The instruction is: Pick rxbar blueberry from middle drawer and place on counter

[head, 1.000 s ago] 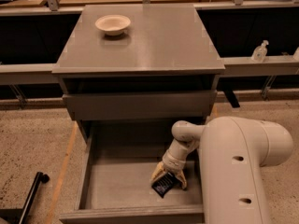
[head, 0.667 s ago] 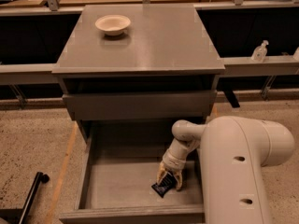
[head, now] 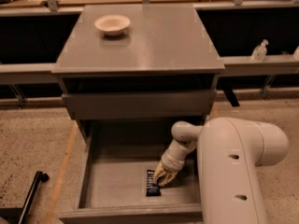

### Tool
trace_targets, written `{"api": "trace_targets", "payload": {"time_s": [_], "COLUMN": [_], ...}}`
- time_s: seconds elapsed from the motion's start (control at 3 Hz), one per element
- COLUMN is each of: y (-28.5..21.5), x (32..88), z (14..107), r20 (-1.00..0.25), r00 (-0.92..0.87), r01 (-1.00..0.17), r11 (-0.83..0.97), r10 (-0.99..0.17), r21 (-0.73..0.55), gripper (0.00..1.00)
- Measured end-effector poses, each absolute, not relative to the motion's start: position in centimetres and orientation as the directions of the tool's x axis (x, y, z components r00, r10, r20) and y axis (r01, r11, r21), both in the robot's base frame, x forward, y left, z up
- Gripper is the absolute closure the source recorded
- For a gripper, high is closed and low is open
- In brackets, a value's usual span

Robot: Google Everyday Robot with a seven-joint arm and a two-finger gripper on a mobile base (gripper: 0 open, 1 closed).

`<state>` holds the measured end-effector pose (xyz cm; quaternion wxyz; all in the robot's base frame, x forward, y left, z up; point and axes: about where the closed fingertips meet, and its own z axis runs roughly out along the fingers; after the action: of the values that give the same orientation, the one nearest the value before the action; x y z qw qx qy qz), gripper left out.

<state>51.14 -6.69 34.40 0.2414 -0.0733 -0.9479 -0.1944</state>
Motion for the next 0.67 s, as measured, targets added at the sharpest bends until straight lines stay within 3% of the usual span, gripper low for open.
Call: {"api": "trace_targets", "payload": {"time_s": [0.67], "y": [-6.70], "x": [51.15], "z": [35.89], "r20": [0.486], "r00": [-0.873], "r01": [0.234], "r11": [0.913], "r10": [0.046], "r21": [0.333], "gripper": [1.00]}}
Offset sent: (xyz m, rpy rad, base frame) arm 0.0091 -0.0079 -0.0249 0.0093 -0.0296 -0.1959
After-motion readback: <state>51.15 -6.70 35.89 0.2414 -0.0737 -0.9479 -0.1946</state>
